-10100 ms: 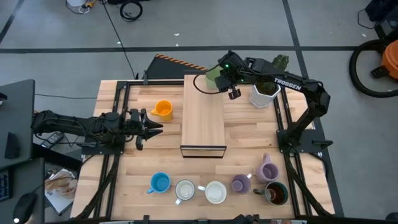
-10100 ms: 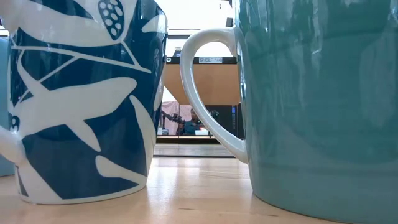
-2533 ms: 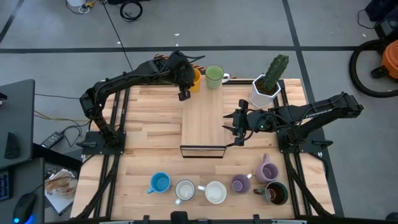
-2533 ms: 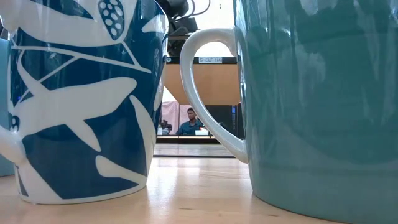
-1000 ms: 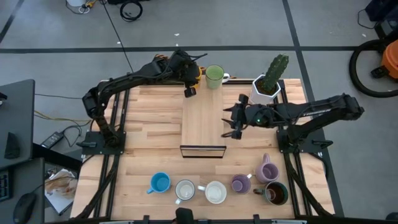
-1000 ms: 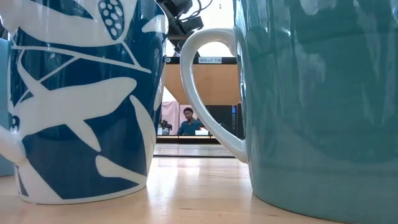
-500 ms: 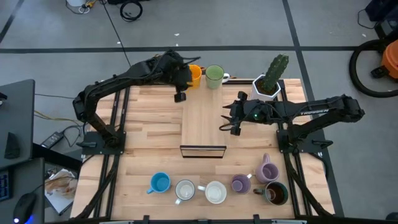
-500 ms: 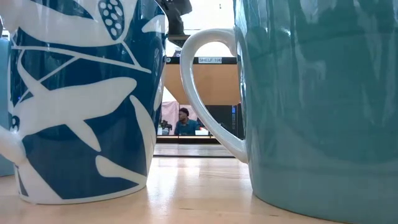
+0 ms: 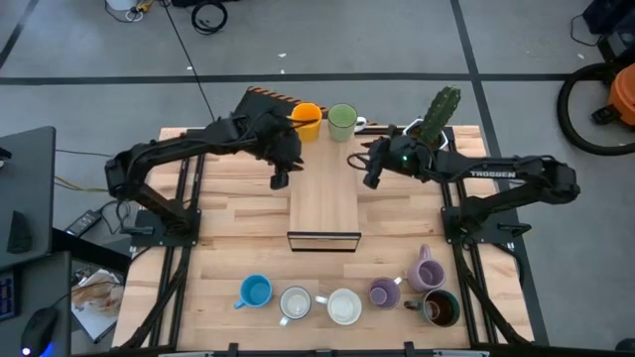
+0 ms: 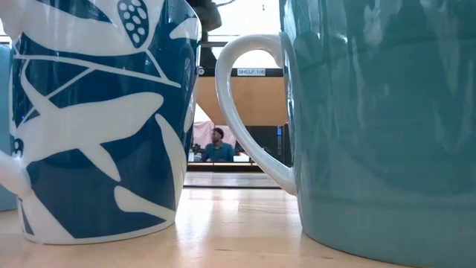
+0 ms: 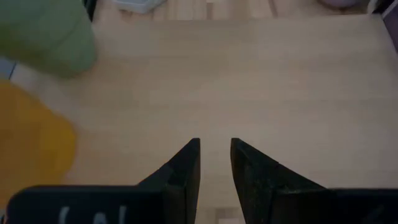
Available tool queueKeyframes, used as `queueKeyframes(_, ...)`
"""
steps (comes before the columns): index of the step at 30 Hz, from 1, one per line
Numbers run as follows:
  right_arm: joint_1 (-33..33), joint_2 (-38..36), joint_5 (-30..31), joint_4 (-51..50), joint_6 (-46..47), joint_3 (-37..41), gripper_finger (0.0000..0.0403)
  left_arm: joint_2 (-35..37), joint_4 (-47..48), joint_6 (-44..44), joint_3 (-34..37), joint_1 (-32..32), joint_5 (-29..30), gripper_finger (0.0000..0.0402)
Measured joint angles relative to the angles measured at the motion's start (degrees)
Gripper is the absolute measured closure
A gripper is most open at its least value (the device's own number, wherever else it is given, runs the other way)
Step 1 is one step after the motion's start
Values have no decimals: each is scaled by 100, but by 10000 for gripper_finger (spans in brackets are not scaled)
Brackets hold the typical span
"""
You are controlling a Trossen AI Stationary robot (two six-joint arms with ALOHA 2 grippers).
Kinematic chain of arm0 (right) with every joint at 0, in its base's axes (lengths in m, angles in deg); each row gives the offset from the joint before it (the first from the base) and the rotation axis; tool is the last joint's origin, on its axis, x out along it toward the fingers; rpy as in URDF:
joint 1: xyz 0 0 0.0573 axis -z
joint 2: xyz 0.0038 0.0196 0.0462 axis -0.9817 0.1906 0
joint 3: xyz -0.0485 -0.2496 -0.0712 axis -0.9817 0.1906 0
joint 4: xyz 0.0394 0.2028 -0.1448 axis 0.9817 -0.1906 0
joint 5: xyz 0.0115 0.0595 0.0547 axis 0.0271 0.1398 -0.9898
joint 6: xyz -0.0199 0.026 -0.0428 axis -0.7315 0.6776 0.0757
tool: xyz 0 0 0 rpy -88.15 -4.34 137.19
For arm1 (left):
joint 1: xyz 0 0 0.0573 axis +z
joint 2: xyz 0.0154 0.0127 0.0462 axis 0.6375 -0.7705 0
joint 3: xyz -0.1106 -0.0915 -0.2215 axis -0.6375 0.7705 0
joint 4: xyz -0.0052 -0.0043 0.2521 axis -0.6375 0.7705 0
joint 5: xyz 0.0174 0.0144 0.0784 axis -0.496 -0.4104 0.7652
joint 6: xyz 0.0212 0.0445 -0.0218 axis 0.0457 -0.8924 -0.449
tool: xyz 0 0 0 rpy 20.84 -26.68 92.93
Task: Place coffee mugs
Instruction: Adjust the green mug on the shelf
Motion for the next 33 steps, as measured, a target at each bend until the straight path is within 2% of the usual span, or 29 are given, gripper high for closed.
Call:
queueKeyframes(9,676,754,-261,844,-208,-1,218,1005,-874,382,1080,-104,30,308)
queueKeyframes(13,842,980,-541,1106,-198,-1,218,1489,-1293,634,1655,-197,41,308)
queueKeyframes(18,950,1111,-612,1294,-165,-3,218,1872,-1791,934,2248,-283,141,308)
queueKeyframes(22,961,1106,-654,1400,-155,-15,218,1974,-1821,1048,2481,-310,192,308)
queueKeyframes(33,982,1471,-686,1187,-228,-522,218,1977,-1847,1338,2516,-365,247,308)
